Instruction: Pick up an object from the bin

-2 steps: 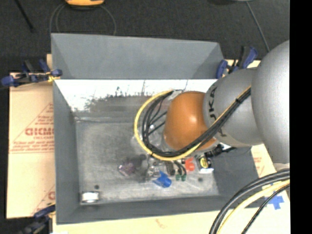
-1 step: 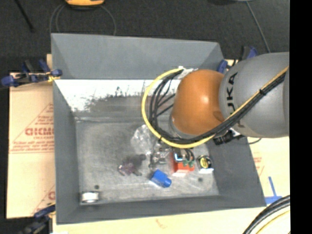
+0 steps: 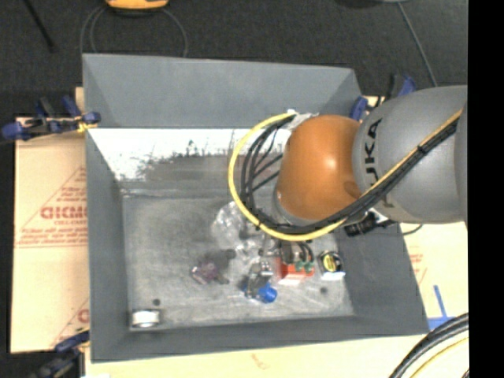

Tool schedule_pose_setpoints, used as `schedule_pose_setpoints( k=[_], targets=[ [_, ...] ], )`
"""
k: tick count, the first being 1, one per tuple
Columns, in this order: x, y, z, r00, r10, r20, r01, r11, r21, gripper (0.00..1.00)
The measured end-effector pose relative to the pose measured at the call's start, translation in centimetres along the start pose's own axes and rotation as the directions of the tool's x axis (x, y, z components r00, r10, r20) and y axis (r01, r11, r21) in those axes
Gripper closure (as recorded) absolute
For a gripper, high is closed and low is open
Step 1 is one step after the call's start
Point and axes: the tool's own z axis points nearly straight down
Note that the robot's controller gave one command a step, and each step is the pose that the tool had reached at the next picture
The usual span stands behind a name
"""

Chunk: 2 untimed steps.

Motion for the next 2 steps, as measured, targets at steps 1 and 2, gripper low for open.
schedule_pose_setpoints(
  k=[1,2],
  targets=[
    [-1.8,8.3,9.6,1.0,-0.023,0.005,0.023,1.0,-0.001,0.0],
    [-3.8,3.4,9.3,0.996,-0.087,0.012,0.087,0.996,-0.003,0.0]
  ],
)
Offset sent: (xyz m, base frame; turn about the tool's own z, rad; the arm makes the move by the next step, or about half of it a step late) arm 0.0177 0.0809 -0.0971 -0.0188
